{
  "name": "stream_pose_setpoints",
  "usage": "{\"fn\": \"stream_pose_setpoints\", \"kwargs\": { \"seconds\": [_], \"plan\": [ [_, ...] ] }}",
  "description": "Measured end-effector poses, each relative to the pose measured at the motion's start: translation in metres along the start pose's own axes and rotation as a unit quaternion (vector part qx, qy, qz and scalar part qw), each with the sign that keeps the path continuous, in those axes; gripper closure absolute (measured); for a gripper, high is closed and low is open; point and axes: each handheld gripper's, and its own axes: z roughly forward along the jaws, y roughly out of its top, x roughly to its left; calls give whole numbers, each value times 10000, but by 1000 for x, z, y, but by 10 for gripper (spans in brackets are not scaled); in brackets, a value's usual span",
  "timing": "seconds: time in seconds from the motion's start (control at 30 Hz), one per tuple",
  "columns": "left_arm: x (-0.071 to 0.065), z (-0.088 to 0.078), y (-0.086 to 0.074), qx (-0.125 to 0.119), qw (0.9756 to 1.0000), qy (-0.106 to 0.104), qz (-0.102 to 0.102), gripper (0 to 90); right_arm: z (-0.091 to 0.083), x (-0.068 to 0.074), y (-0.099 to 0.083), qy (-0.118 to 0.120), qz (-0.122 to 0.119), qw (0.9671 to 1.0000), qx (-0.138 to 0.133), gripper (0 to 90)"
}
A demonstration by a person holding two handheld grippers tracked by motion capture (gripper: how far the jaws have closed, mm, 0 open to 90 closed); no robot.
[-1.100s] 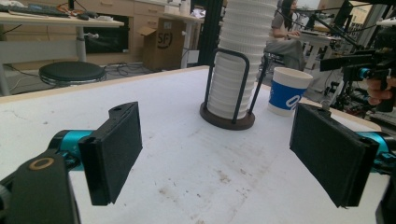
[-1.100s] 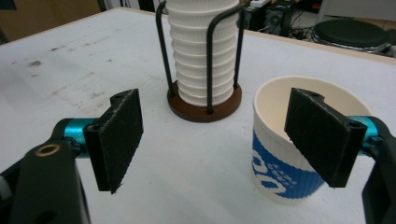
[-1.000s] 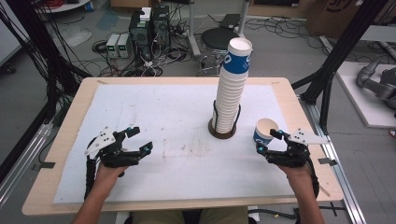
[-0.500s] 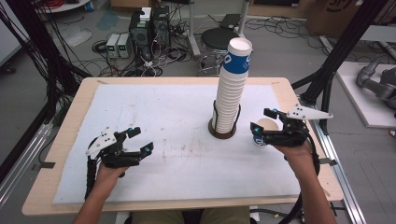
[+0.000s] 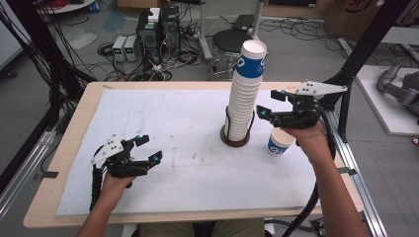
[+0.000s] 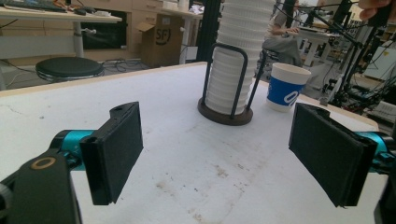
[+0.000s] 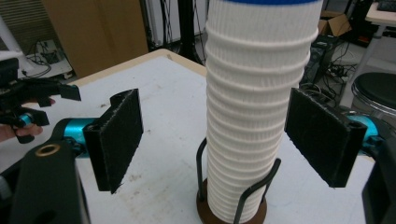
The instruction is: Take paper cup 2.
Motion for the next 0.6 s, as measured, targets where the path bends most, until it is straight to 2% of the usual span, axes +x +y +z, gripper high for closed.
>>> {"fn": "stream_pose_setpoints", "kwargs": {
  "seconds": [0.6],
  "plan": [
    [0, 3, -2, 38, 10000, -57, -22, 175, 5, -17, 56, -61, 40, 10000, 22, 199]
  ]
}}
